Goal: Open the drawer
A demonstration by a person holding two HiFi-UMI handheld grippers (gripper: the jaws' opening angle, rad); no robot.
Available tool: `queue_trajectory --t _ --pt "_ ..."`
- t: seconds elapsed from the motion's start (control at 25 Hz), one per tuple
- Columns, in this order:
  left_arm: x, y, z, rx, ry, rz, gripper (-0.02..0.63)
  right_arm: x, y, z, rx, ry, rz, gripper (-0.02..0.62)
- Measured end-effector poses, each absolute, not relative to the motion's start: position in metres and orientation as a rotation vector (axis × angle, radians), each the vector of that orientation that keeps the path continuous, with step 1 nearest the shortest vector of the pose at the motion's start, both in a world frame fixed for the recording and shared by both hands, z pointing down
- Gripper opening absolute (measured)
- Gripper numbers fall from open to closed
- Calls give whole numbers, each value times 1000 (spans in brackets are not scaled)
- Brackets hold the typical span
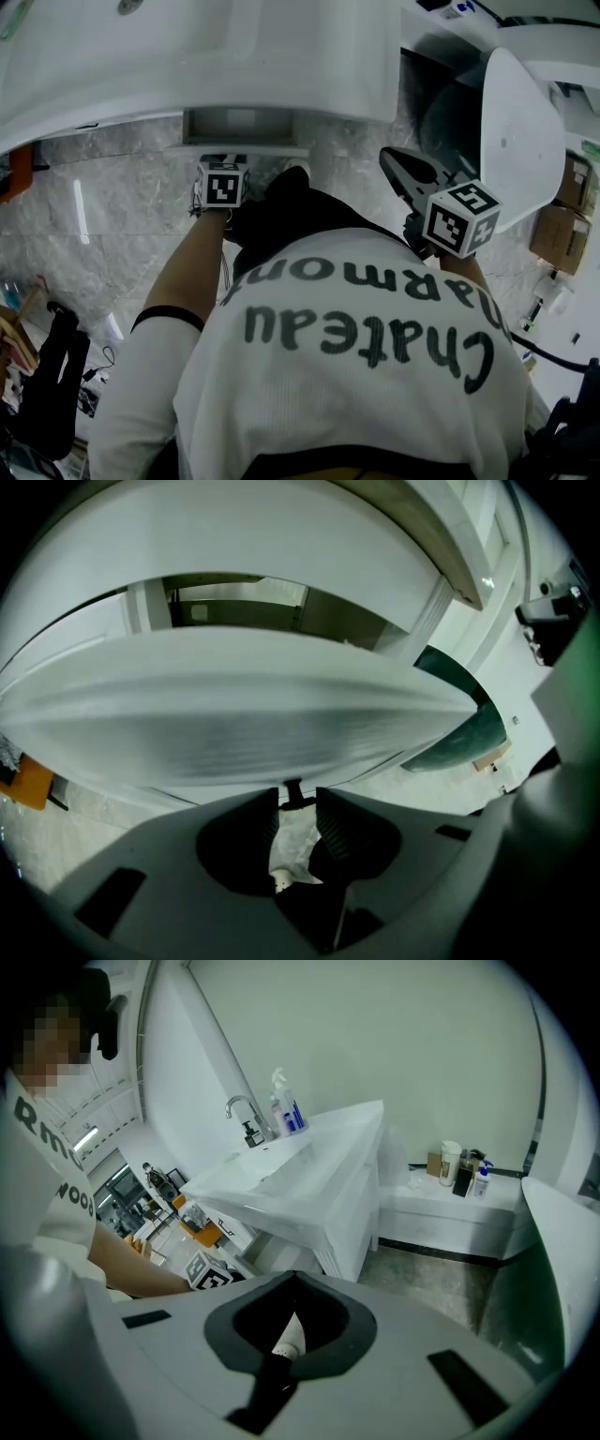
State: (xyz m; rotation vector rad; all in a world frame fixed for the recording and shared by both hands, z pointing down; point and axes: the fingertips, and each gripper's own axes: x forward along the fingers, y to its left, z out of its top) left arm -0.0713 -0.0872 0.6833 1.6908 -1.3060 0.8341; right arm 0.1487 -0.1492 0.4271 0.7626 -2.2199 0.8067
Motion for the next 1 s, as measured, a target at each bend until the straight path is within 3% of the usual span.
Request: queue_trajectory --t 1.0 --pt "-61 -54 680 1674 -1272 814 126 143 -139 426 757 -2205 795 3"
